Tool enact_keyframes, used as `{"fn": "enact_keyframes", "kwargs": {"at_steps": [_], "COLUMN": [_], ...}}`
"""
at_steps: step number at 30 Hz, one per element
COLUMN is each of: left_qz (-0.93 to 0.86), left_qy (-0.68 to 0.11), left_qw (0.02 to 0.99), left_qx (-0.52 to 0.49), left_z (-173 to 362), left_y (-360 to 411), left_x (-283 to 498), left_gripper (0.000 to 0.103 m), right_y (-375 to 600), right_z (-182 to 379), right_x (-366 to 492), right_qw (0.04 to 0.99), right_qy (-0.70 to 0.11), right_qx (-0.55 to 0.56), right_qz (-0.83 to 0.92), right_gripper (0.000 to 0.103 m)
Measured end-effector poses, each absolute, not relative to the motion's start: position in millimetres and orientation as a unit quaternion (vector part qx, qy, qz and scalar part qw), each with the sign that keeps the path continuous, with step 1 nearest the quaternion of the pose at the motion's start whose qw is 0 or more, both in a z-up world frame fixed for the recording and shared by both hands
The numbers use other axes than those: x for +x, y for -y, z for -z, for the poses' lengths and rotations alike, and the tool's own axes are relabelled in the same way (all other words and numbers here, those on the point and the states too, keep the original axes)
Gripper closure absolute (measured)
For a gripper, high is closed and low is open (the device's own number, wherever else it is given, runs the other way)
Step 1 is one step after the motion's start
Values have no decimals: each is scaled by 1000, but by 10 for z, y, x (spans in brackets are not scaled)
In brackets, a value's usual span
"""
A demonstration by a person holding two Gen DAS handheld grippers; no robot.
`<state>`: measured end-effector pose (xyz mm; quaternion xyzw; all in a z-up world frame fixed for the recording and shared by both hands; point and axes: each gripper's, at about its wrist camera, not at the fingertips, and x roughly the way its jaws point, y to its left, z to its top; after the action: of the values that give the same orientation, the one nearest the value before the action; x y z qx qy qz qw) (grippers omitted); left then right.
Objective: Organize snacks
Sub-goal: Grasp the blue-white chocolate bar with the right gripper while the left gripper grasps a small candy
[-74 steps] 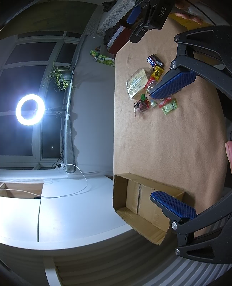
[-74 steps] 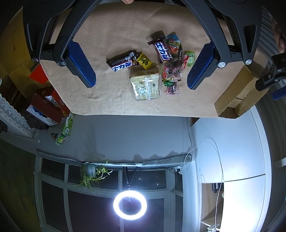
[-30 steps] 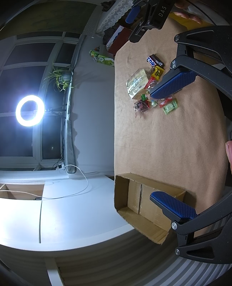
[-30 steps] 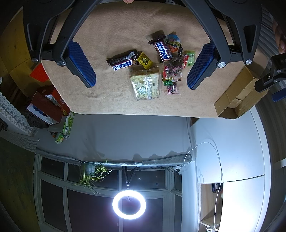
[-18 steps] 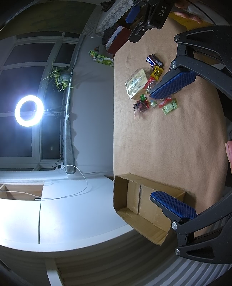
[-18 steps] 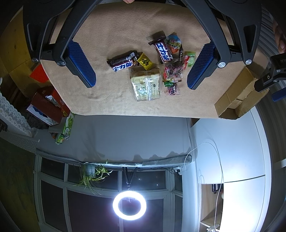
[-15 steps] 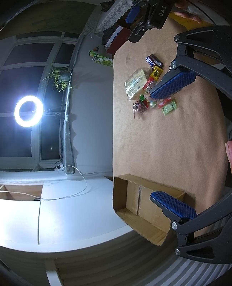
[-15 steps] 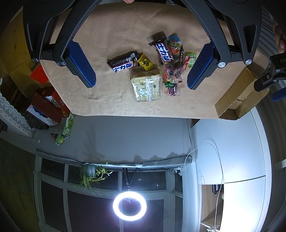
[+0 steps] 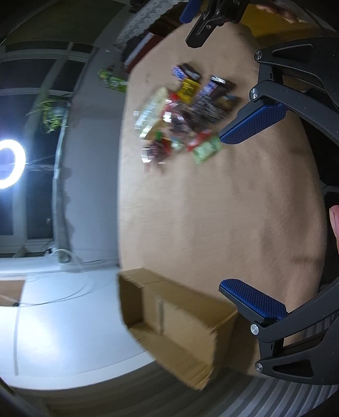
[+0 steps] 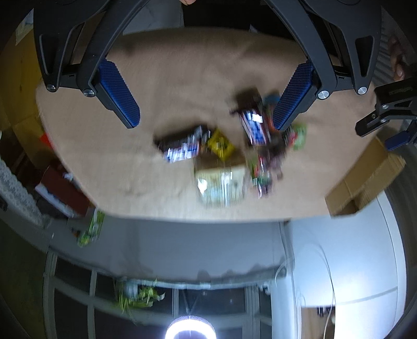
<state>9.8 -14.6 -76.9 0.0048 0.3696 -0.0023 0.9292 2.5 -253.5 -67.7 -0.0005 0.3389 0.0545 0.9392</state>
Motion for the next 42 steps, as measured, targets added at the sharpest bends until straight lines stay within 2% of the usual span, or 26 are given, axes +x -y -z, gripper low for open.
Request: {"fn": "enact_keyframes", "kwargs": {"at_steps": [4, 11, 16, 24, 30, 32, 34, 38, 40, 42], "left_qz": [7, 17, 37, 71, 67, 77, 94, 112, 122, 130], "left_qy": [-399, -417, -413, -363, -370, -370, -362, -364, -370, -384], "left_qw": [917, 908, 910, 929, 926, 926, 928, 925, 921, 914], "left_qx": [10, 23, 2, -9, 9, 12, 3, -8, -9, -9], "left_z": [1056, 1303, 1361, 1446, 1383, 1311, 1242, 1145, 1149, 1189], "left_y": [192, 259, 171, 91, 148, 179, 199, 300, 359, 430], "left_x": [123, 201, 252, 212, 270, 329, 392, 601, 685, 758], "left_gripper": [0, 0, 0, 0, 0, 0, 0, 0, 6, 18], "right_y": [2495, 2523, 2528, 2553, 2626, 2544, 2466, 2420, 2426, 2408], "right_z": [1043, 1249, 1295, 1317, 1053, 984, 964, 1023, 1066, 1115], "right_x": [43, 95, 77, 94, 38, 85, 151, 337, 411, 454], "right_qw": [925, 918, 928, 936, 947, 944, 938, 931, 928, 923], "right_qy": [-374, -390, -364, -332, -278, -274, -279, -298, -307, -317], "right_qx": [-4, 2, -25, -39, -16, -24, -23, -8, 1, 2], "right_qz": [-65, -74, -79, -110, -159, -181, -203, -209, -210, -217], "right_gripper": [0, 0, 0, 0, 0, 5, 17, 30, 37, 40]}}
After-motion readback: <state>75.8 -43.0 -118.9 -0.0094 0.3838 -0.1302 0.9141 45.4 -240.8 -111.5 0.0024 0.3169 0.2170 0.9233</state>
